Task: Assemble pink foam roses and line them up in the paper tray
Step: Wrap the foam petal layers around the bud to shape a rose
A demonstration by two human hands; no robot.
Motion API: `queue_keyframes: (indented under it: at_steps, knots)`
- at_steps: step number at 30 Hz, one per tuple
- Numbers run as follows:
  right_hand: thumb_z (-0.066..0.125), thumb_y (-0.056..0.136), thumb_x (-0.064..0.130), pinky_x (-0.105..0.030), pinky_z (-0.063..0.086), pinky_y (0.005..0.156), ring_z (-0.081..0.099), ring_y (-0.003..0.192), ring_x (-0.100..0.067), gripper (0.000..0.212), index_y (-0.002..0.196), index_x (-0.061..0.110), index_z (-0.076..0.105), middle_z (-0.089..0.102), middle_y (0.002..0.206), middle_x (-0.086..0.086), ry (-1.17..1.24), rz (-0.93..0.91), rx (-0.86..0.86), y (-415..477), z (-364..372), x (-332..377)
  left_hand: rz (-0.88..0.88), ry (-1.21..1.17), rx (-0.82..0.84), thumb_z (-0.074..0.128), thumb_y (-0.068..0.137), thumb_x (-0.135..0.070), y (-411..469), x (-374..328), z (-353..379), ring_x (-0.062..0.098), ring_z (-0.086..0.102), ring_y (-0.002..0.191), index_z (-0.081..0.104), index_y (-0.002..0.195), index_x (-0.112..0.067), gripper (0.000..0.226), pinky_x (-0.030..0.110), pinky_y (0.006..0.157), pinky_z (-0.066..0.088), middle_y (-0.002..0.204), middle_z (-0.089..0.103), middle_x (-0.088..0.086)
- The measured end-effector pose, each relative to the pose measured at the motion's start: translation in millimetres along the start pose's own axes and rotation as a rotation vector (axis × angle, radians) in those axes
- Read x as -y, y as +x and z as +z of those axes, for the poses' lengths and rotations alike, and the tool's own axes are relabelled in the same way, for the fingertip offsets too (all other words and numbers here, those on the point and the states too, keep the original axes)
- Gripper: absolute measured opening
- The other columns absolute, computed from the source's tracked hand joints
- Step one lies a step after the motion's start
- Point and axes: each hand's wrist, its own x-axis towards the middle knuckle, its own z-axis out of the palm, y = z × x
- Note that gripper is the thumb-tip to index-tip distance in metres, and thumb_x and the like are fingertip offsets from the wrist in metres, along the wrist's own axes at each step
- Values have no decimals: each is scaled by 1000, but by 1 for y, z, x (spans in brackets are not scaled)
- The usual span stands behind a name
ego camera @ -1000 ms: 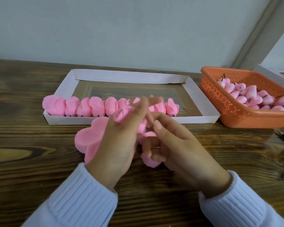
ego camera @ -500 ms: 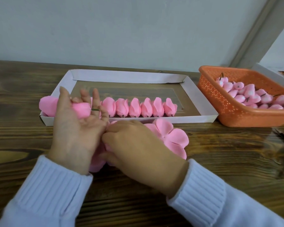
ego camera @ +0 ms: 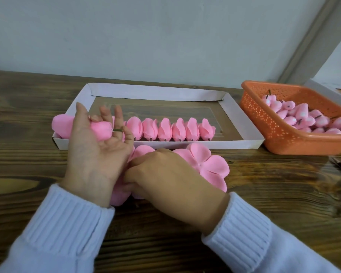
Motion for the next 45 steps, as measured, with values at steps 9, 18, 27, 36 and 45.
queue_keyframes:
  at_steps: [9, 18, 27, 36, 45]
  knots:
    - [51, 90, 26, -28, 24, 62, 55, 99, -15, 16, 100, 32, 62, 60, 105, 8, -112, -55, 48, -1, -9, -2, -22, -10, 0, 66, 86, -49, 2, 1, 0, 10, 73, 89, 48, 74, -25, 32, 28, 75, 44, 79, 70, -15]
    - [57, 86, 25, -30, 16, 56, 52, 89, -15, 10, 93, 28, 63, 60, 100, 6, -31, -86, 52, 1, -10, -8, -21, -19, 0, 68, 84, -48, 3, 3, -1, 12, 73, 89, 49, 81, -25, 30, 29, 74, 45, 80, 71, -14]
    - [60, 82, 11, -44, 44, 68, 58, 79, -34, 11, 92, 6, 60, 63, 85, -10, 185, -29, -225, -7, -1, -13, -11, -2, 1, 64, 87, -50, 3, -1, -1, 10, 72, 91, 49, 73, -25, 32, 28, 72, 46, 80, 68, -14]
    - [41, 101, 7, -35, 42, 63, 50, 64, -19, 16, 89, 10, 51, 57, 71, -7, 946, 424, -695, -20, -13, -32, -54, -64, 45, 67, 86, -48, -2, 3, 3, 13, 71, 78, 56, 84, -21, 29, 35, 77, 54, 77, 66, -9]
    - [51, 89, 19, -31, 51, 63, 60, 66, -20, 23, 81, 4, 66, 62, 71, -8, 1834, 802, -568, -35, -15, -52, -179, 225, 129, 70, 75, -42, -11, 25, 6, 21, 73, 85, 52, 58, -15, 36, 40, 95, 52, 82, 73, 5]
